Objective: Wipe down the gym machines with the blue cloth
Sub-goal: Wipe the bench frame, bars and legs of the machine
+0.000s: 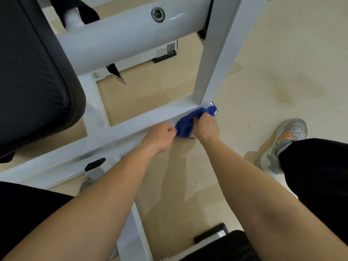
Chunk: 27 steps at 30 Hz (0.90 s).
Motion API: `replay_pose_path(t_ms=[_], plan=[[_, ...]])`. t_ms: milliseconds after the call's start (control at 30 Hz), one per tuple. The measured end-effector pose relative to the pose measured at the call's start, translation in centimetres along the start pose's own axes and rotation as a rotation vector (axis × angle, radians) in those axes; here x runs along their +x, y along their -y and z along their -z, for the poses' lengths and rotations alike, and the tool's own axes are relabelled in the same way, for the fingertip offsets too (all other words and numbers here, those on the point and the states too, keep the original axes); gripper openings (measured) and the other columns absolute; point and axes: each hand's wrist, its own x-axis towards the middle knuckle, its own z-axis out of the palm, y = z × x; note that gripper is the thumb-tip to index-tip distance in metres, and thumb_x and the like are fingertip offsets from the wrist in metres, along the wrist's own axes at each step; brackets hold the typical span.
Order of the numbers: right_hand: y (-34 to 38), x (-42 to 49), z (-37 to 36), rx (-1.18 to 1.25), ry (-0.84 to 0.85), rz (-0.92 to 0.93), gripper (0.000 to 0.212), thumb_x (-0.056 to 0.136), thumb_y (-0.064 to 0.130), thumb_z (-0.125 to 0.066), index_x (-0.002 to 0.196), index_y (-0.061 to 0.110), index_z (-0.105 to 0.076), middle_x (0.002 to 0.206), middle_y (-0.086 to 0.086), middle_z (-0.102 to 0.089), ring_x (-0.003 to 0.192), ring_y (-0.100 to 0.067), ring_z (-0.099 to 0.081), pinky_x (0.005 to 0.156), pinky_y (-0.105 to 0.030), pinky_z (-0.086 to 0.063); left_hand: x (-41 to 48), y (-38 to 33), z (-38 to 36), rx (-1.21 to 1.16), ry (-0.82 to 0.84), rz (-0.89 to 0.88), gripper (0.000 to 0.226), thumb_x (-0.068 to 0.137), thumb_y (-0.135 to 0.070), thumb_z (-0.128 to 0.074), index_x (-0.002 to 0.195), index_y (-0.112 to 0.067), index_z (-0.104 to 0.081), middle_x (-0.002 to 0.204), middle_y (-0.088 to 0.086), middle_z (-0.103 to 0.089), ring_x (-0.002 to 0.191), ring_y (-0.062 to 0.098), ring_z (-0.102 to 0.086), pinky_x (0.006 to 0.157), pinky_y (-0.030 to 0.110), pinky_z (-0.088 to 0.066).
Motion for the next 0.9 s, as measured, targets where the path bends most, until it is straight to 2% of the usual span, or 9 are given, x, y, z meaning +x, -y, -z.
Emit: replay_pose_path(t_ms=[100, 167, 267, 333, 500, 667, 733, 800, 900], plan=[[0.2, -0.3, 0.3, 0.179, -0.126, -0.047, 0.009, 0.096, 0.015, -0.045, 0.092, 0.017, -0.053, 0.087, 0.001, -0.053, 0.079, -0.023, -0.052, 0.057, -0.029, -0.034, 0.0, 0.3, -0.2, -0.033, 0.02, -0.011, 0.021, 0.091, -0.025, -0.047, 0.082, -0.019, -0.065, 0.095, 0.016, -0.07, 0.08, 0.027, -0.061, 0.086, 0.046, -0.052], [0.6, -0.7, 1.0, 0.353, -0.22, -0.07, 0.007, 0.095, 0.012, -0.046, 0.094, 0.018, -0.05, 0.091, 0.003, -0.055, 0.083, -0.021, -0.054, 0.067, -0.028, -0.041, -0.1, 0.3, -0.1, -0.039, 0.022, -0.005, 0.019, 0.093, -0.025, -0.046, 0.081, -0.02, -0.06, 0.087, 0.013, -0.065, 0.077, 0.024, -0.057, 0.084, 0.044, -0.052], [1.7, -1.3, 2.1, 0.475, -0.272, -0.049, 0.014, 0.095, 0.009, -0.044, 0.095, 0.023, -0.047, 0.084, 0.011, -0.051, 0.082, -0.017, -0.053, 0.073, -0.027, -0.041, -0.2, 0.2, 0.0, -0.069, 0.014, 0.012, 0.028, 0.093, -0.025, -0.045, 0.072, -0.01, -0.056, 0.068, 0.009, -0.054, 0.065, 0.023, -0.05, 0.063, 0.035, -0.045], [1.9, -1.0, 2.1, 0.478, -0.25, -0.095, 0.016, 0.097, 0.009, -0.042, 0.095, 0.023, -0.049, 0.084, 0.012, -0.051, 0.083, -0.017, -0.052, 0.071, -0.024, -0.039, -0.4, 0.2, -0.3, -0.084, 0.023, 0.016, 0.029, 0.092, -0.024, -0.044, 0.066, -0.014, -0.048, 0.063, 0.005, -0.045, 0.06, 0.021, -0.043, 0.058, 0.033, -0.037], [0.7, 0.9, -0.3, 0.494, -0.221, -0.205, 0.022, 0.091, 0.001, -0.038, 0.1, 0.006, -0.058, 0.082, 0.011, -0.054, 0.08, -0.014, -0.054, 0.057, -0.016, -0.041, -0.1, 1.7, -1.3, -0.075, 0.073, 0.069, 0.027, 0.094, -0.029, -0.04, 0.076, -0.015, -0.054, 0.073, 0.0, -0.052, 0.066, 0.02, -0.047, 0.063, 0.034, -0.042], [0.0, 1.5, -1.6, 0.442, -0.211, -0.22, 0.02, 0.086, -0.005, -0.037, 0.089, 0.01, -0.051, 0.079, 0.01, -0.049, 0.078, -0.016, -0.051, 0.063, -0.022, -0.04, 0.0, 3.1, -1.6, -0.04, 0.06, 0.117, 0.03, 0.1, -0.032, -0.041, 0.1, -0.017, -0.067, 0.1, 0.002, -0.068, 0.092, 0.024, -0.064, 0.085, 0.038, -0.054], [0.0, 1.5, -1.0, 0.441, -0.199, -0.195, 0.022, 0.084, -0.005, -0.037, 0.08, 0.013, -0.047, 0.075, 0.008, -0.049, 0.074, -0.016, -0.048, 0.056, -0.019, -0.038, -0.2, 2.9, -1.6, -0.026, 0.057, 0.126, 0.027, 0.1, -0.032, -0.042, 0.099, -0.019, -0.065, 0.108, 0.005, -0.068, 0.099, 0.026, -0.064, 0.089, 0.04, -0.053], [0.0, 1.4, 0.1, 0.357, -0.141, -0.122, 0.023, 0.085, -0.002, -0.044, 0.074, 0.018, -0.049, 0.078, 0.002, -0.053, 0.075, -0.019, -0.052, 0.052, -0.021, -0.035, -0.6, 2.5, -1.5, -0.045, 0.05, 0.132, 0.023, 0.099, -0.035, -0.045, 0.111, -0.023, -0.061, 0.118, 0.004, -0.065, 0.105, 0.025, -0.061, 0.094, 0.038, -0.051], [0.1, -0.2, 1.7, 0.148, 0.003, 0.008, 0.01, 0.084, 0.014, -0.059, 0.088, 0.018, -0.067, 0.082, -0.002, -0.061, 0.08, -0.024, -0.058, 0.062, -0.026, -0.038, -1.9, 1.1, -1.5, -0.158, 0.004, 0.115, 0.049, 0.096, -0.037, -0.055, 0.142, -0.023, -0.042, 0.132, 0.001, -0.057, 0.113, 0.023, -0.058, 0.097, 0.037, -0.047]])
